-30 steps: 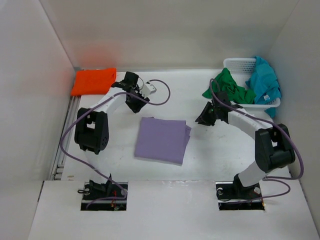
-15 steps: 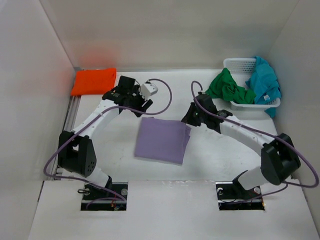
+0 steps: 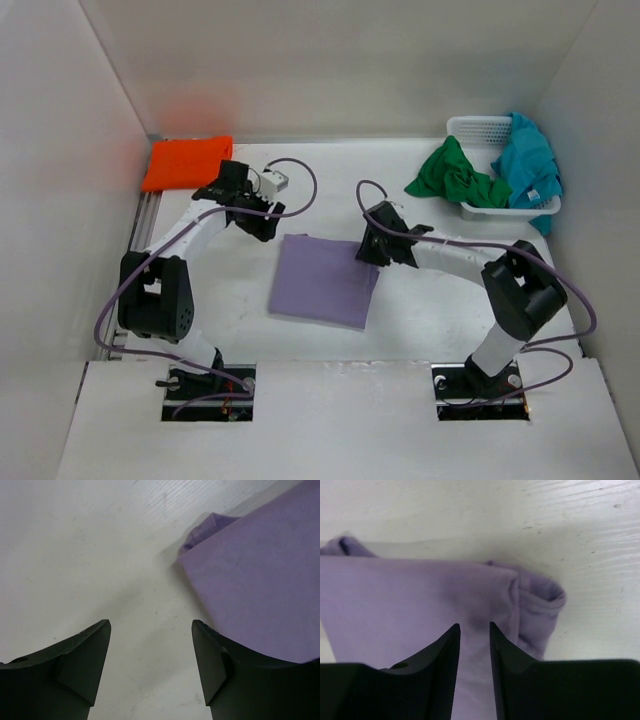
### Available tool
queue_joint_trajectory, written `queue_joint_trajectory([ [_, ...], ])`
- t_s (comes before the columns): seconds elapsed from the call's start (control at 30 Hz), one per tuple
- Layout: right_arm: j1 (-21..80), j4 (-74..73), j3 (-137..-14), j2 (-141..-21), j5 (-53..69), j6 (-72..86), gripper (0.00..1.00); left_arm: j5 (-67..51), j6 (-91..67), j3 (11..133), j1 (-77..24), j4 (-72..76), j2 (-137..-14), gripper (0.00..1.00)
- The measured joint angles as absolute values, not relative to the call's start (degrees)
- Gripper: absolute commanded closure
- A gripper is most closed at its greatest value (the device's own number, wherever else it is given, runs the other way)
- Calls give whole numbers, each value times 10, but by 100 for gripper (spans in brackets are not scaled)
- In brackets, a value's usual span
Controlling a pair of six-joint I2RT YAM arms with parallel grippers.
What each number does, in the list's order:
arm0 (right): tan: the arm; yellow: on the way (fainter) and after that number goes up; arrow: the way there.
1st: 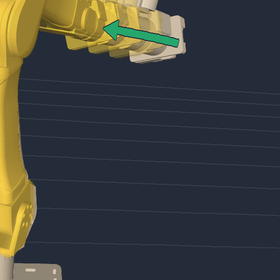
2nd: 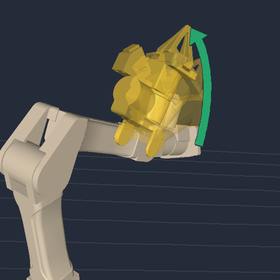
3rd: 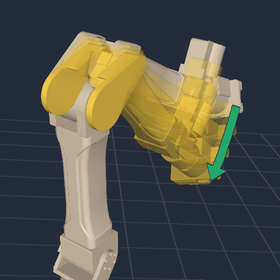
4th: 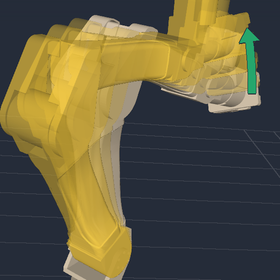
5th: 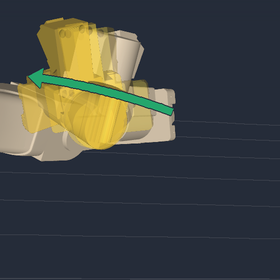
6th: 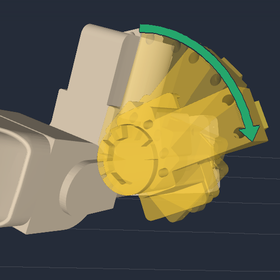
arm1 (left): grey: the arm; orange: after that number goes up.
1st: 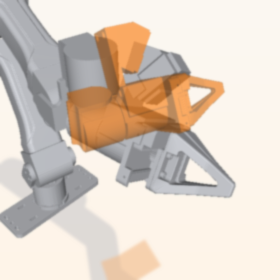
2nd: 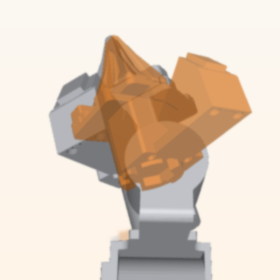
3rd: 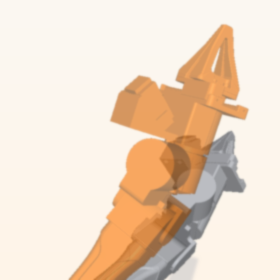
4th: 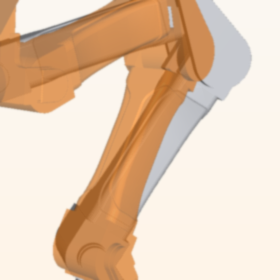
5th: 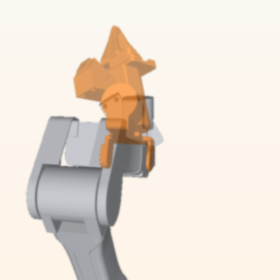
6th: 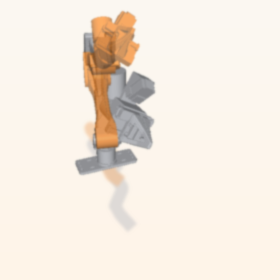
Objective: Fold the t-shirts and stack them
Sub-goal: Fold the long partially folded tshirt into a neat square
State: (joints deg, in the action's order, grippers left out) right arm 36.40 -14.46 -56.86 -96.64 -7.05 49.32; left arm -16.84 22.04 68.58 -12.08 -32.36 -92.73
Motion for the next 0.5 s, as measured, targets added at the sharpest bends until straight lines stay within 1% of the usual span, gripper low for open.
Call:
queue_joint_trajectory([
  [0.13, 388, -144, -563, -930, -91, 497, 62, -174, 207, 660, -119, -326, -924, 36],
  [0.23, 391, -142, -563, -926, -95, 497, 60, -179, 196, 653, -119, -332, -930, 36],
  [0.3, 389, -142, -563, -930, -99, 492, 53, -181, 188, 653, -118, -329, -942, 37],
  [0.4, 378, -144, -572, -942, -104, 475, 47, -183, 178, 653, -113, -328, -966, 37],
  [0.5, 370, -146, -588, -956, -108, 455, 45, -186, 170, 653, -105, -329, -982, 37],
])
